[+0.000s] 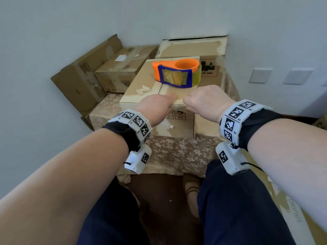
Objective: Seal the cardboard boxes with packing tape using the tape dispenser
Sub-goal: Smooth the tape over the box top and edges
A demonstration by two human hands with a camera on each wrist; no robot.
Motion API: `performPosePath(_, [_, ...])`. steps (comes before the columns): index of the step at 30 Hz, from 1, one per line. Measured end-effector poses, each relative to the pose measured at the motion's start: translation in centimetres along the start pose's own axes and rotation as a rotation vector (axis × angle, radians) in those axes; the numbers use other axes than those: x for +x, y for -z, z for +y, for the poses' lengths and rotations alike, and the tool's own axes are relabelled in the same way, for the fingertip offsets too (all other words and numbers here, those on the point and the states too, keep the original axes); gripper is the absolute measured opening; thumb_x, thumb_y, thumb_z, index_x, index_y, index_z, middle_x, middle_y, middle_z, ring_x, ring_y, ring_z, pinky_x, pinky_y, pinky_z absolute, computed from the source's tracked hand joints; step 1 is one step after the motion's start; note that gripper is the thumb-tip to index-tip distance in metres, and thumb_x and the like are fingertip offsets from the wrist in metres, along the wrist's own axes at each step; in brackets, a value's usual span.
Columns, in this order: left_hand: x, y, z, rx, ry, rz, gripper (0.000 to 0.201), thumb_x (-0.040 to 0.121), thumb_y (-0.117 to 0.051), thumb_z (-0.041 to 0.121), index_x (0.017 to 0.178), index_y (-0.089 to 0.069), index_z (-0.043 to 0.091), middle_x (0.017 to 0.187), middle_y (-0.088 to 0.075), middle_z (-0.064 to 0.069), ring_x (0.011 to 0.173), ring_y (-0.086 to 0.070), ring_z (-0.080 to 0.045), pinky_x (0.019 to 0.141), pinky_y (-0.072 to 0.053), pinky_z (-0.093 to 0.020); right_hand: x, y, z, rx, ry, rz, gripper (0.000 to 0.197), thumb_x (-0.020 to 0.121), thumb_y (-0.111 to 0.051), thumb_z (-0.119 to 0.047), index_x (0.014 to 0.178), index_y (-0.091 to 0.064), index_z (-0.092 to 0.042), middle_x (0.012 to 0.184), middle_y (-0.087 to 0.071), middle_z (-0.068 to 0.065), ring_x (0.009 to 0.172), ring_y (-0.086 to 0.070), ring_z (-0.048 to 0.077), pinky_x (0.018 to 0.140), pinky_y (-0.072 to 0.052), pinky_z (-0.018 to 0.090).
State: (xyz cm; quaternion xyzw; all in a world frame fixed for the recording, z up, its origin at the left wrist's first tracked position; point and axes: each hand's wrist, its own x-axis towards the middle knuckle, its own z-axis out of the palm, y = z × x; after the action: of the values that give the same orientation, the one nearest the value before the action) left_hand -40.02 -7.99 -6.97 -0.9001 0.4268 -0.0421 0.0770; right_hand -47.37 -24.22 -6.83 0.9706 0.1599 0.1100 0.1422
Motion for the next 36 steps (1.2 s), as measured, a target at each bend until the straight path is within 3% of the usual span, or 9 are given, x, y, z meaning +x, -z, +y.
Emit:
performPosePath(8, [0.7,-0.2,2.6,0.014,0.054,0.034,0.025,0.102,-0.035,0.026,0.12,-0.044,0.01,0.105,-0.064,-0.01,0.091,-0.061,-0.031,0.064,-0.044,-0.038,-1.5,0.2,1.0,-0.127,-0.049,-0.126,0.01,0.096,-0.047,-0.009,0.089,-0.047,-0.015,0.073,-0.04,-0.001,0.069,-0.045,0.023,0.045,-0.02,0.029])
performPosePath(12, [0.8,0.0,3.7,0.022,0.065,0.045,0.025,0.102,-0.035,0.026,0.12,-0.044,0.011,0.1,-0.064,-0.008,0.09,-0.061,-0.03,0.06,-0.04,-0.035,-2.2,0.5,1.4,-0.118,-0.078,-0.157,0.017,0.094,-0.046,-0.004,0.085,-0.038,-0.017,0.071,-0.036,-0.001,0.07,-0.045,0.024,0.051,-0.029,0.032])
performPosePath(15, [0.5,0.6,4.0,-0.015,0.03,0.023,0.035,0.101,-0.04,0.031,0.132,-0.041,0.015,0.11,-0.063,-0.008,0.1,-0.06,-0.029,0.065,-0.038,-0.033,-2.2,1.1,1.4,-0.09,-0.111,-0.187,0.018,0.093,-0.044,-0.005,0.084,-0.035,-0.018,0.067,-0.031,-0.003,0.071,-0.046,0.025,0.053,-0.034,0.033])
performPosePath(18, [-0.3,1.8,3.0,-0.194,-0.037,-0.004,0.047,0.097,-0.048,0.035,0.141,-0.041,0.02,0.121,-0.062,-0.007,0.11,-0.057,-0.025,0.079,-0.041,-0.031,-2.2,2.0,1.1,-0.03,-0.142,-0.189,0.011,0.096,-0.043,-0.022,0.085,-0.044,-0.022,0.078,-0.047,0.0,0.081,-0.055,0.025,0.059,-0.044,0.033])
performPosePath(22, [-1.9,2.5,-0.1,-0.486,0.046,0.121,0.042,0.1,-0.044,0.028,0.141,-0.045,0.022,0.137,-0.055,-0.002,0.125,-0.05,-0.018,0.101,-0.037,-0.028,-1.8,2.9,0.2,0.021,-0.152,-0.14,0.033,0.092,-0.045,-0.052,0.086,-0.052,-0.02,0.089,-0.056,-0.002,0.089,-0.057,0.021,0.064,-0.049,0.034])
performPosePath(26, [-3.5,2.0,-4.9,-0.504,0.285,0.173,0.041,0.1,-0.041,0.016,0.139,-0.048,0.024,0.138,-0.054,-0.003,0.121,-0.054,-0.021,0.1,-0.041,-0.028,0.0,3.1,-1.6,0.069,-0.128,-0.076,0.037,0.091,-0.049,-0.052,0.103,-0.056,-0.018,0.091,-0.046,-0.004,0.095,-0.052,0.02,0.062,-0.042,0.032])
performPosePath(29, [-5.1,0.9,-8.1,-0.473,0.419,0.038,0.052,0.096,-0.037,0.001,0.142,-0.045,0.026,0.145,-0.046,-0.005,0.12,-0.054,-0.026,0.096,-0.045,-0.033,2.1,3.1,-3.7,0.106,-0.1,-0.062,0.042,0.091,-0.051,-0.051,0.117,-0.056,-0.019,0.108,-0.051,-0.002,0.104,-0.048,0.02,0.065,-0.042,0.031])
performPosePath(32, [-6.1,-0.7,-10.3,-0.47,0.399,-0.132,0.073,0.087,-0.039,-0.008,0.142,-0.039,0.04,0.148,-0.042,-0.003,0.101,-0.063,-0.03,0.077,-0.057,-0.038,4.4,2.7,-5.8,0.128,-0.085,-0.07,0.054,0.088,-0.056,-0.053,0.131,-0.051,-0.021,0.122,-0.052,0.0,0.114,-0.046,0.021,0.074,-0.044,0.032])
performPosePath(36, [-6.1,-1.8,-11.4,-0.375,0.282,-0.16,0.082,0.084,-0.067,0.01,0.147,-0.025,0.043,0.148,-0.043,0.0,0.121,-0.053,-0.022,0.098,-0.047,-0.036,7.0,1.6,-7.5,0.152,-0.096,-0.145,0.068,0.084,-0.063,-0.051,0.141,-0.041,-0.02,0.137,-0.049,0.002,0.12,-0.048,0.027,0.093,-0.047,0.043])
